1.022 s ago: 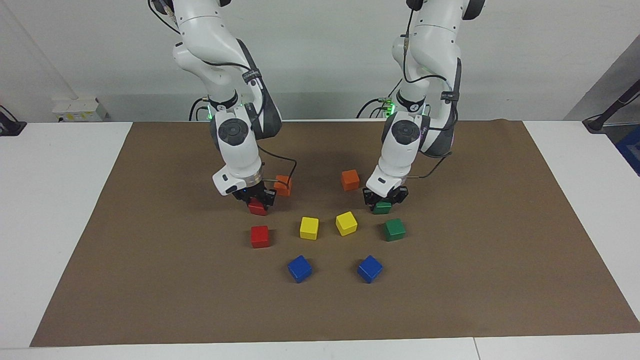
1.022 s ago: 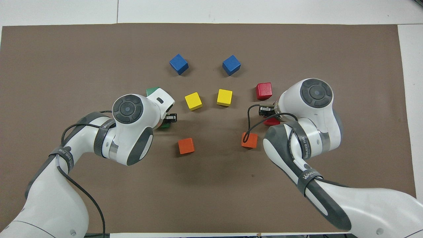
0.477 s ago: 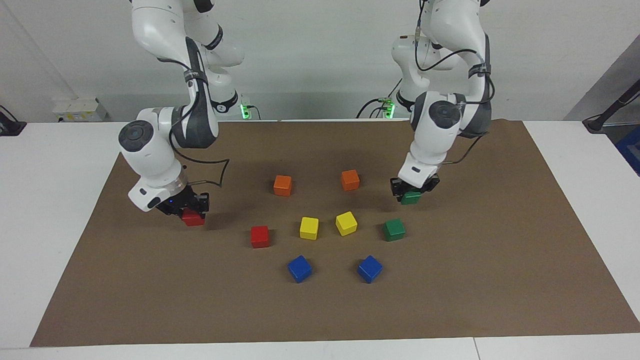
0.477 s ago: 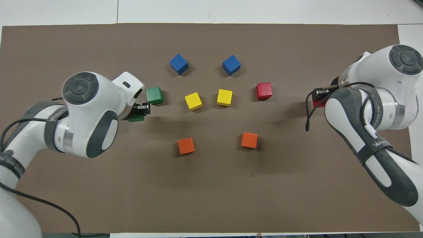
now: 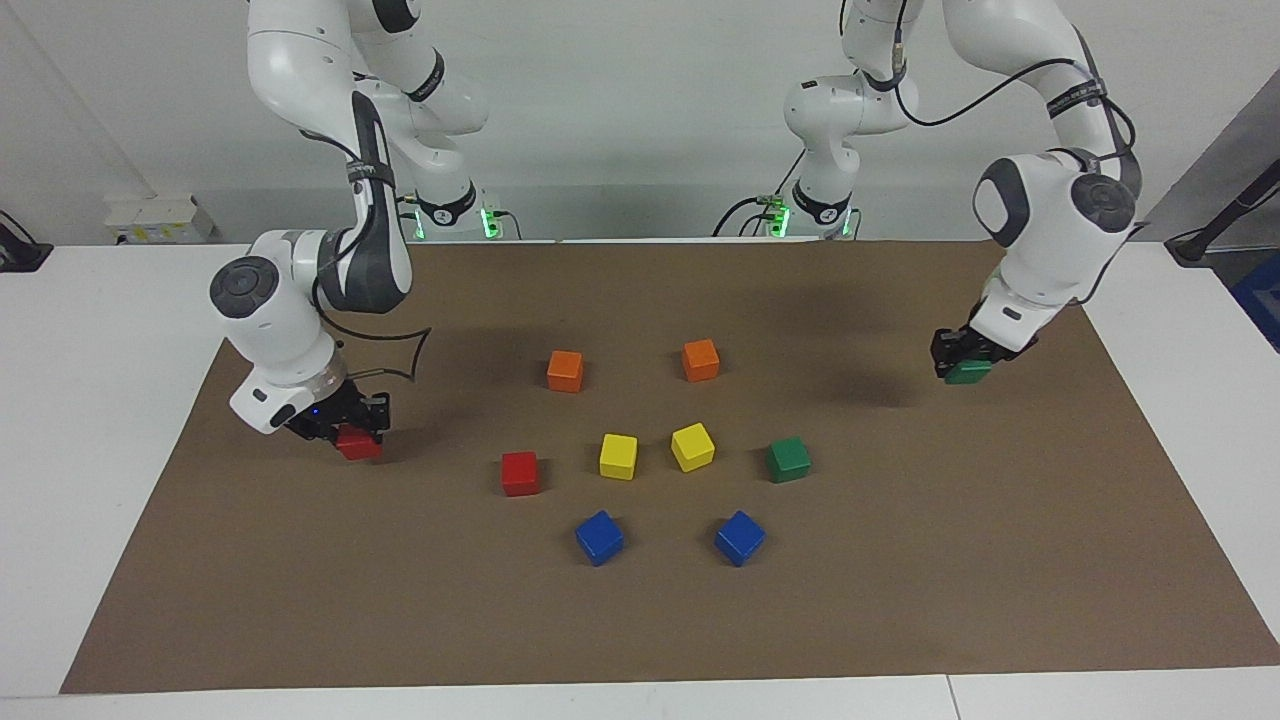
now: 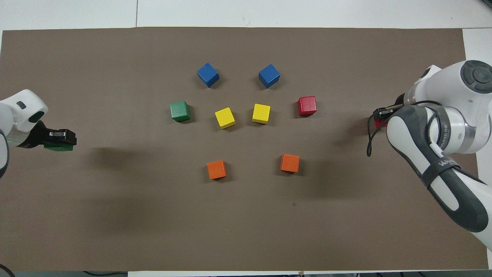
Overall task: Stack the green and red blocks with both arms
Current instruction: 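Carry the green block outward with the left gripper while the right gripper carries red, then grasp another green block with the left gripper while the right gripper grasps red, then stack green on green with the left gripper while the right gripper stacks red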
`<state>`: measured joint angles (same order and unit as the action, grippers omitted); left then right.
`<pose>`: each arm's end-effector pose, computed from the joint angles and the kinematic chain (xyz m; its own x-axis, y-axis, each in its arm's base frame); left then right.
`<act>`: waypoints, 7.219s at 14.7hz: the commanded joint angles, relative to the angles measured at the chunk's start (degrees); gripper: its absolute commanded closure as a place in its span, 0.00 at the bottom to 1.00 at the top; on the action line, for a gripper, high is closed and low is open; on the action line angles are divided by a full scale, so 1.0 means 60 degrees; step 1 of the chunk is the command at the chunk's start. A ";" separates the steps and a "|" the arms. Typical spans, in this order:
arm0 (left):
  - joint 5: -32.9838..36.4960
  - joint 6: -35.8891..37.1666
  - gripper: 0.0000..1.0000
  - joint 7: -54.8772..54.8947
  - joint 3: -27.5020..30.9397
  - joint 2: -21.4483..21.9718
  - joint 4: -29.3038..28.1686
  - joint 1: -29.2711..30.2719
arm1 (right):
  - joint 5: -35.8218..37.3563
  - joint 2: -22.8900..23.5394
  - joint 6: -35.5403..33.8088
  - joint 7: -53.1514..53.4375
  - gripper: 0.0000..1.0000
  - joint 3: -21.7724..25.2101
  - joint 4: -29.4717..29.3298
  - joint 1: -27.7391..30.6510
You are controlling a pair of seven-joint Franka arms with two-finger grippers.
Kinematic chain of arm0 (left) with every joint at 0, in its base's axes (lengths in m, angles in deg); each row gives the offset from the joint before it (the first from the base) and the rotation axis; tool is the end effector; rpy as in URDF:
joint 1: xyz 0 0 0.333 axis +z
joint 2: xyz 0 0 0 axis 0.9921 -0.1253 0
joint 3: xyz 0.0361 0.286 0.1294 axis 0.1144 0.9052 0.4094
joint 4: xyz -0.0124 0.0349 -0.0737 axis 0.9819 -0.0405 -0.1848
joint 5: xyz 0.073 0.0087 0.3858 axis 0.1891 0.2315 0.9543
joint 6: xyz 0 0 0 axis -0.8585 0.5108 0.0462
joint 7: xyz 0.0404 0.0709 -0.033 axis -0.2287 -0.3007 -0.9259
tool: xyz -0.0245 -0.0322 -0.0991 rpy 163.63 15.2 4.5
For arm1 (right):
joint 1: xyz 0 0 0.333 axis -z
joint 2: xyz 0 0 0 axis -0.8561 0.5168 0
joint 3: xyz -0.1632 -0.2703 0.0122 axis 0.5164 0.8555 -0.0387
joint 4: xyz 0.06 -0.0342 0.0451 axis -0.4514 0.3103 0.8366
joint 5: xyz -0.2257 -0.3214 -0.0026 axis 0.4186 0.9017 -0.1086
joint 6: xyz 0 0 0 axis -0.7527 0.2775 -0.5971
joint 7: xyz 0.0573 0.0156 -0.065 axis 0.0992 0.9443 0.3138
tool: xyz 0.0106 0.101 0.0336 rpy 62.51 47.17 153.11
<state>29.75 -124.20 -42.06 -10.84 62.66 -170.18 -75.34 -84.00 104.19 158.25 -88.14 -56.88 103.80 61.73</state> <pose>0.5471 0.0802 0.4010 0.9977 -0.0511 -0.0435 -0.0511 -0.9987 0.0006 0.6099 -0.0310 0.3367 0.9902 0.1392 -0.0070 0.1394 -0.9900 0.0234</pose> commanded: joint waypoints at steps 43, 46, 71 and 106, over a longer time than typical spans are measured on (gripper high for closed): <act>-0.0487 0.0631 0.00 -0.5141 -0.0155 -0.3452 0.4639 -0.4113 | -0.0428 0.0619 -0.3428 0.2793 0.00 -0.0244 -0.3779 -0.1759; -0.0443 -0.0131 0.00 -0.5598 -0.0155 -0.3893 0.4655 -0.4320 | -0.0442 0.0940 -0.2639 0.3569 0.00 -0.0244 -0.3780 -0.2275; 0.0158 -0.2096 1.00 -0.6200 -0.0155 -0.3719 0.2471 -0.4804 | -0.0324 0.2480 -0.0393 0.4451 0.18 -0.0244 -0.2915 -0.3008; 0.0040 -0.2431 1.00 0.1827 -0.0126 0.0573 -0.2244 0.0367 | -0.0207 -0.1300 -0.0250 -0.0895 1.00 -0.0200 0.0467 0.0727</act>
<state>29.49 -136.57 -32.41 -10.95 66.07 -182.42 -74.22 -86.01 96.42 154.10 -91.50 -57.53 104.80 64.64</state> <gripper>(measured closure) 0.445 0.458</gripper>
